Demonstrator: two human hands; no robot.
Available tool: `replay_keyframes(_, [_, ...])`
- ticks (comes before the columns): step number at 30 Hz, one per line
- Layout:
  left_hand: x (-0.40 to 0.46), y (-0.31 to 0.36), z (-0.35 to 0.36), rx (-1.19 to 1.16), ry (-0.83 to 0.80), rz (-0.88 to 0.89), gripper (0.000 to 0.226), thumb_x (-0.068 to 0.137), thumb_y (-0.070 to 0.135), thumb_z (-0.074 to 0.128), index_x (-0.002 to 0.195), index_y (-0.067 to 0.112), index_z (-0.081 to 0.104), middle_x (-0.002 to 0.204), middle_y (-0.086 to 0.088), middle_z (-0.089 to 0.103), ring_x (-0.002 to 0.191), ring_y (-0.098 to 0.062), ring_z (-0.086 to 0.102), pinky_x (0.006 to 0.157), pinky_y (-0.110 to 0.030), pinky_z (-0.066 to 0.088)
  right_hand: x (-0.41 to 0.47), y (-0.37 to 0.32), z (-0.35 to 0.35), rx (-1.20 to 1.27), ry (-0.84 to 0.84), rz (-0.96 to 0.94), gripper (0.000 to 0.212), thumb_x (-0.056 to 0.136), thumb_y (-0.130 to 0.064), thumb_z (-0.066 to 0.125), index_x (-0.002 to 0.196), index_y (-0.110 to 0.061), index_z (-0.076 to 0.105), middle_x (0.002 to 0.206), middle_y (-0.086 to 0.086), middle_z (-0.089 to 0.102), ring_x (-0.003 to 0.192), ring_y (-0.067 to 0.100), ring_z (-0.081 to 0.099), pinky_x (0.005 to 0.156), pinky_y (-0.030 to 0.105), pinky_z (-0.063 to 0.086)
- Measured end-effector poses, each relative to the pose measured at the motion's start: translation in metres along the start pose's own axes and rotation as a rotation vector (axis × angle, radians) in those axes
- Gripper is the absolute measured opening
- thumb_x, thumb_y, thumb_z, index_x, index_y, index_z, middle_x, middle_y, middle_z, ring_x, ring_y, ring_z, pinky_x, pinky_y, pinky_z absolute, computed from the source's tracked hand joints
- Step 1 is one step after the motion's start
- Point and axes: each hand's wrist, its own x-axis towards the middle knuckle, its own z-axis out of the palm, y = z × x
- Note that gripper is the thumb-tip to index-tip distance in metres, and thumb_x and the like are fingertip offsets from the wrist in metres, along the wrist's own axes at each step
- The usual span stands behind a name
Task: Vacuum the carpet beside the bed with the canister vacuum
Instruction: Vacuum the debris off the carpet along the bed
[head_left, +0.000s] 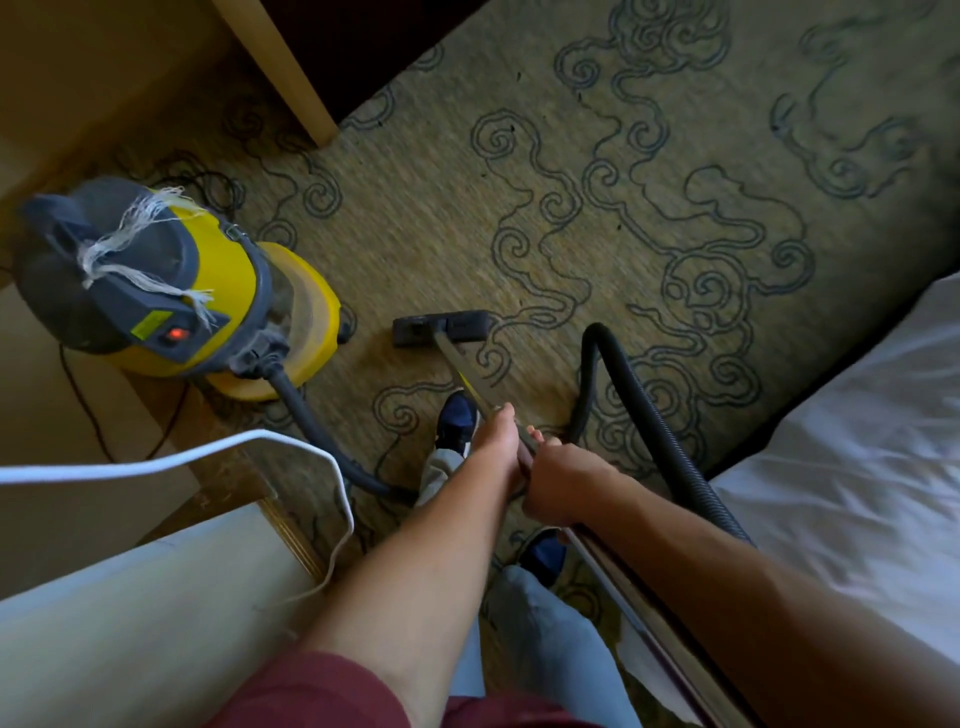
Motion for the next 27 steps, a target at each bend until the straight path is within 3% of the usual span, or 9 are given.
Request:
replay_keyframes(2, [-0.014,0.001,0.005,-0.082,-0.055,-0.019,0.046,0.101,0.048,0.052,0.084,0.006,0.053,0.074,-0.010,0.058,0.056,-0.023,0.056,0.061,-0.027,0.048,-0.009,0.007,-0.003,0.032,0.004,0.037,0.068,0.081,-0.034,0.065,0.139,-0.010,0.040,0.117,0.008,0.059,0.100,0.024,0.063,0.077,0.034,0.055])
replay_keyframes(6, [-0.040,0.017,0.015,-0.198,-0.130,0.011,0.048,0.104,0.045,0.048,0.074,0.007,0.051,0.042,-0.006,0.055,0.026,-0.017,0.051,0.033,-0.017,0.044,-0.018,0.013,-0.019,0.128,0.045,0.088,0.065,0.078,-0.028,0.067,0.135,-0.008,0.042,0.101,0.004,0.059,0.093,0.022,0.064,0.078,0.036,0.057])
replay_keyframes(11, [-0.043,0.040,0.020,-0.213,-0.184,0.021,0.045,0.103,0.044,0.050,0.079,0.006,0.050,0.065,-0.009,0.054,0.050,-0.022,0.052,0.048,-0.023,0.048,-0.016,0.010,-0.038,0.168,0.072,0.068,0.066,0.082,-0.031,0.061,0.140,-0.008,0.038,0.108,0.007,0.056,0.096,0.023,0.061,0.071,0.033,0.053])
replay_keyframes(15, [-0.036,0.070,0.020,-0.208,-0.200,0.051,0.043,0.104,0.042,0.051,0.080,0.006,0.049,0.064,-0.007,0.052,0.041,-0.019,0.051,0.050,-0.023,0.047,0.000,0.000,-0.060,0.223,0.079,0.080,0.065,0.078,-0.036,0.064,0.132,-0.006,0.043,0.102,0.008,0.056,0.088,0.024,0.060,0.064,0.029,0.047])
replay_keyframes(18, [-0.023,0.101,0.016,-0.232,-0.262,0.050,0.043,0.103,0.041,0.052,0.082,0.004,0.047,0.068,-0.011,0.052,0.054,-0.024,0.055,0.070,-0.032,0.053,0.018,-0.014,-0.083,0.265,0.092,0.069,0.072,0.081,-0.033,0.063,0.141,-0.004,0.036,0.120,0.011,0.058,0.102,0.025,0.062,0.068,0.028,0.046])
replay_keyframes(20, [-0.008,0.120,0.005,-0.199,-0.271,0.077,0.040,0.101,0.043,0.054,0.088,0.005,0.055,0.077,-0.013,0.060,0.067,-0.028,0.066,0.073,-0.030,0.060,0.031,-0.026,-0.102,0.306,0.100,0.051,0.073,0.082,-0.033,0.064,0.143,-0.004,0.037,0.123,0.011,0.059,0.102,0.023,0.064,0.068,0.023,0.045])
replay_keyframes(22, [0.006,0.143,-0.019,-0.144,-0.264,0.130,0.042,0.103,0.048,0.050,0.091,0.009,0.058,0.079,-0.011,0.064,0.062,-0.022,0.067,0.052,-0.029,0.059,0.049,-0.039,-0.121,0.370,0.098,0.045,0.045,0.078,-0.030,0.067,0.116,-0.005,0.060,0.097,0.009,0.068,0.074,0.017,0.069,0.051,0.018,0.046])
replay_keyframes(23, [0.014,0.153,-0.033,-0.138,-0.271,0.131,0.046,0.104,0.051,0.045,0.097,0.008,0.058,0.081,-0.011,0.065,0.064,-0.022,0.066,0.052,-0.031,0.058,0.055,-0.044,-0.129,0.402,0.096,0.053,0.031,0.077,-0.028,0.069,0.099,-0.007,0.062,0.084,0.007,0.068,0.060,0.015,0.068,0.042,0.018,0.045])
replay_keyframes(27, [0.051,0.202,-0.109,-0.269,-0.098,0.128,0.056,0.108,0.049,0.037,0.141,0.006,0.047,0.102,-0.014,0.063,0.073,-0.025,0.062,0.068,-0.040,0.056,0.084,-0.085,-0.169,0.409,0.080,0.043,0.030,0.078,-0.022,0.070,0.098,-0.006,0.056,0.081,0.010,0.067,0.050,0.020,0.069,0.044,0.030,0.057])
